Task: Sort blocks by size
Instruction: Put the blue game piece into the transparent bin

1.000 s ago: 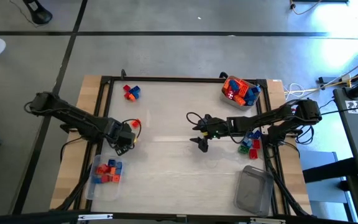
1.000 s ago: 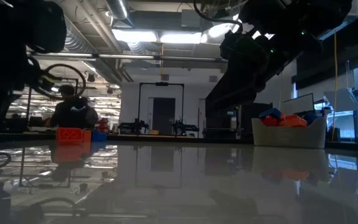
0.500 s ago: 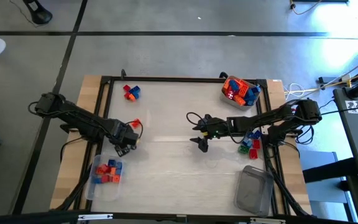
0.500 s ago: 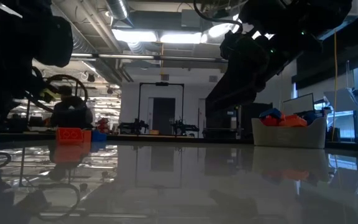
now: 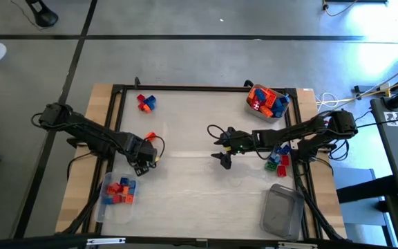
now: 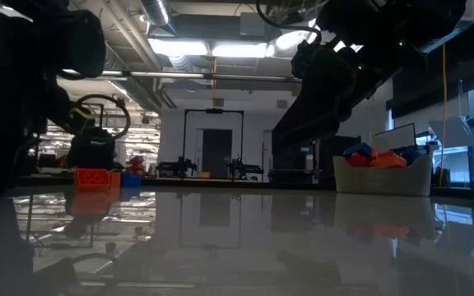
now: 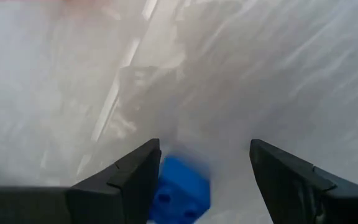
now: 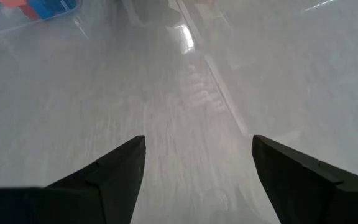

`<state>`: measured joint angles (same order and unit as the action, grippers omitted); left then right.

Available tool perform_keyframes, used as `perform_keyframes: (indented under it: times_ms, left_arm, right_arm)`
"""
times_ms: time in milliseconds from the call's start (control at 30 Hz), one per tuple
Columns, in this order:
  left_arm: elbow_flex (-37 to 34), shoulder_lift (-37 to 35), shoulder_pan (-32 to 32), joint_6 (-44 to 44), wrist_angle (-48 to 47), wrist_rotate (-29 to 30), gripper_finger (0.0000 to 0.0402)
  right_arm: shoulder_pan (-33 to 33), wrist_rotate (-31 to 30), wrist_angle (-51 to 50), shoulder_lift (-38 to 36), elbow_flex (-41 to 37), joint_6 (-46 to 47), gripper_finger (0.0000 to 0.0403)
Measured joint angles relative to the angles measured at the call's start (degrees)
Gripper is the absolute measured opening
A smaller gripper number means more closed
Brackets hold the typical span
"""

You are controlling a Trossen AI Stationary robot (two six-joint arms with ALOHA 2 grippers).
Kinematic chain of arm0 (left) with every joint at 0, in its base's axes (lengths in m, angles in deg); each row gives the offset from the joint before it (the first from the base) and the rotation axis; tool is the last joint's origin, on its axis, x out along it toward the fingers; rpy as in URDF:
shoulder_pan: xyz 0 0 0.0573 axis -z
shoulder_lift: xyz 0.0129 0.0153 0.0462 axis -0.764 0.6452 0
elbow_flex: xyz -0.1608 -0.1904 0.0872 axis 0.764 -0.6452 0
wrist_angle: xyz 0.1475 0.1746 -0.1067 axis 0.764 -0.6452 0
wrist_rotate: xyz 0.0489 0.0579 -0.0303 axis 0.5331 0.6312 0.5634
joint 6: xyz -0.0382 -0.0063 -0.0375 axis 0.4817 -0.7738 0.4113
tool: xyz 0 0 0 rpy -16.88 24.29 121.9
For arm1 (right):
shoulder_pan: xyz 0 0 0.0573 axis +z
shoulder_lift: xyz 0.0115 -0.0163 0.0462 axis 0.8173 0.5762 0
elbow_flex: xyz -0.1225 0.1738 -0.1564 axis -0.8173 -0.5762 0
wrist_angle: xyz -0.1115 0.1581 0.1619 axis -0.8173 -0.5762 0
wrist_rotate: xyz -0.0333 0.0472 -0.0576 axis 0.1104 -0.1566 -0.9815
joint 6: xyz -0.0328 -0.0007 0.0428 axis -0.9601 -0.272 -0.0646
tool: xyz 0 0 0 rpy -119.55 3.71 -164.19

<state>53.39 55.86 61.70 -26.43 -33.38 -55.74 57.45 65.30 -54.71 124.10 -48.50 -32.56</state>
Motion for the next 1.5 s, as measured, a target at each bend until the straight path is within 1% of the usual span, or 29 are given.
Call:
perform_keyframes:
  times_ms: [133, 267, 400, 467, 633, 800, 967, 1233, 1333, 1400, 1500]
  left_arm:
    - [2.86, -0.02, 0.02, 3.31, -5.57, 0.33, 0.0235]
    - [5.37, -0.72, 0.02, 6.05, -8.46, 1.49, 0.0235]
    - [5.81, -0.81, 0.02, 11.67, -14.21, -1.28, 0.0235]
    - [5.15, -0.81, 0.02, 13.42, -15.12, -2.74, 0.0235]
    - [3.46, -0.80, 0.02, 13.96, -12.45, -4.34, 0.0235]
    - [1.20, -0.85, 0.02, 13.87, -9.05, -4.66, 0.0235]
    - [0.00, -0.79, 0.02, 11.81, -4.96, -4.71, 0.0235]
    - [0.00, -0.79, 0.02, 7.47, 9.20, -4.44, 0.0235]
    - [0.03, -0.79, 0.01, 6.22, 12.68, -4.43, 0.0235]
    - [0.61, -0.79, 0.02, 5.15, 11.88, -4.42, 0.0235]
    - [3.33, -0.79, 0.15, 5.14, 6.47, -4.42, 0.0235]
  right_arm:
    - [0.00, 0.00, 0.03, 0.00, 0.00, 0.00, 0.0294]
    - [0.00, -0.44, 0.04, 0.01, 0.00, 0.00, 0.0294]
    - [0.00, -0.44, 0.02, 0.01, 0.00, 0.00, 0.0294]
    - [0.00, -0.44, 0.00, 0.00, 0.00, 0.00, 0.0294]
    - [0.00, -0.42, -0.08, -0.01, 0.00, 0.00, 0.0294]
    - [0.00, -0.42, -0.26, 0.01, 0.00, 0.00, 0.0294]
    - [0.00, -0.42, -0.32, -0.01, 0.00, 0.00, 0.0294]
    - [0.00, -0.44, -0.04, 0.00, 0.00, 0.00, 0.0294]
    - [0.00, -0.44, -0.04, 0.01, 0.00, -0.02, 0.0294]
    - [0.00, -0.44, -0.04, 0.01, 0.00, 0.00, 0.0294]
    - [0.00, -0.44, -0.04, 0.00, 0.00, 0.00, 0.0294]
